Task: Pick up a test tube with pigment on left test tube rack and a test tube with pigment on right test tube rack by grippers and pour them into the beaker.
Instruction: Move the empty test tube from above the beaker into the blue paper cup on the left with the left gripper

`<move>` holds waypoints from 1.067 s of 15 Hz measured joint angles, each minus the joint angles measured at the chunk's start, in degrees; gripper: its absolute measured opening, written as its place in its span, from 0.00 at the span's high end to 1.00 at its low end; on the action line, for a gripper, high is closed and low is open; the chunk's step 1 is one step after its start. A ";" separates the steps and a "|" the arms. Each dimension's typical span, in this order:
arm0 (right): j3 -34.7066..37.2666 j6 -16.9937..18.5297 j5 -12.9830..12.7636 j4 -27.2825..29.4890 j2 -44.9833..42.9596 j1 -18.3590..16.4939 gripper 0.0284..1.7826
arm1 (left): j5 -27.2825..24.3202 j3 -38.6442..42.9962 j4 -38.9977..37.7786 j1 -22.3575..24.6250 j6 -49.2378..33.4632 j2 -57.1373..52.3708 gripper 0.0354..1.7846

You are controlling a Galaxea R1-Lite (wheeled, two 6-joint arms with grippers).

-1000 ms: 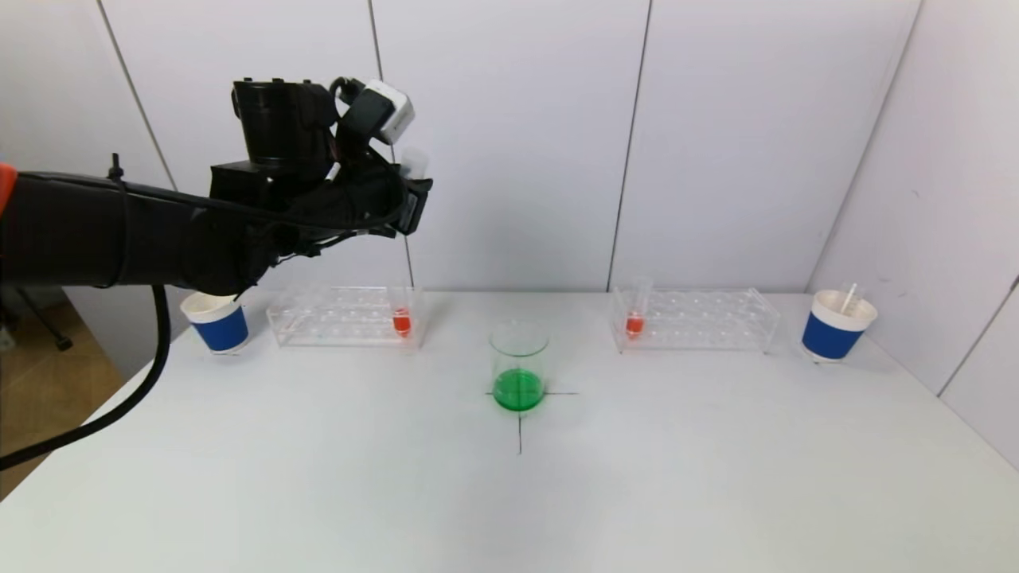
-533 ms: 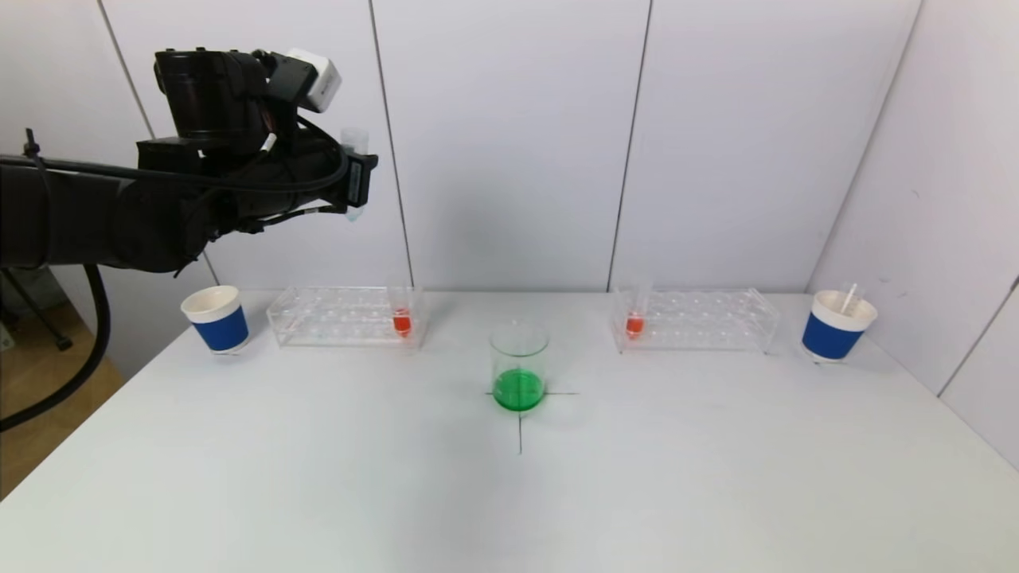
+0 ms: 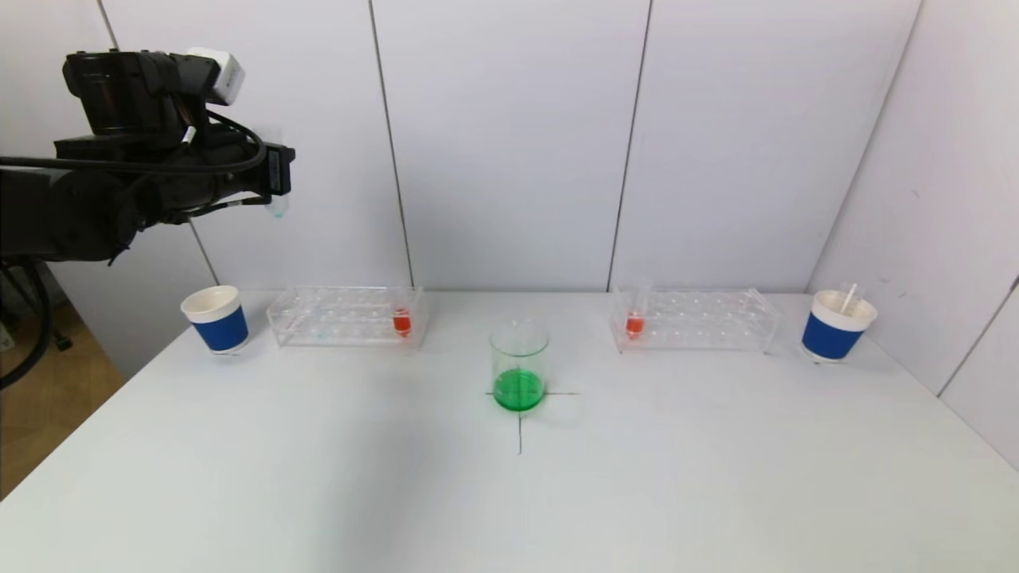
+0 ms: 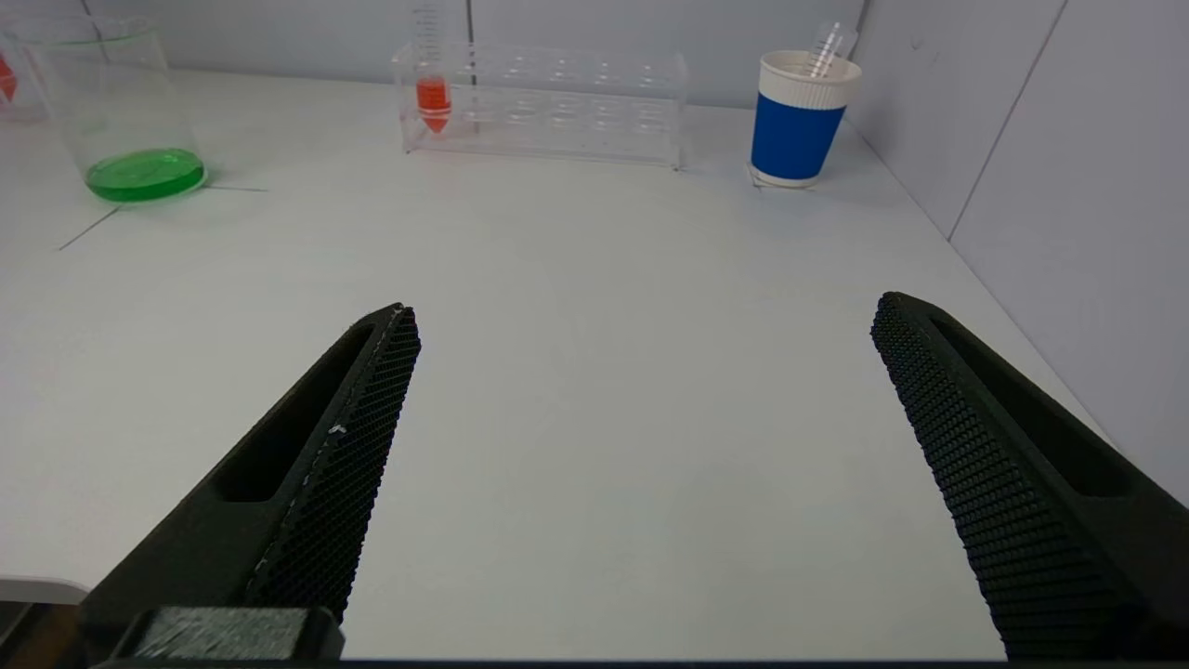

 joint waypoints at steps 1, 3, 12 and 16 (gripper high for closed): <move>0.00 0.00 -0.02 -0.02 0.00 -0.02 0.01 | -0.10 -0.02 0.17 1.05 -1.05 0.09 0.76; 0.00 0.00 0.00 0.00 0.00 0.00 0.01 | -0.16 -0.05 0.27 3.50 -2.21 0.48 0.76; 0.00 0.00 -0.02 0.00 0.00 0.00 0.01 | -0.63 -4.17 0.35 13.53 -4.86 7.28 0.76; 0.00 0.00 -0.02 0.00 0.00 0.00 0.01 | -1.93 -6.42 0.33 16.90 -5.77 10.70 0.76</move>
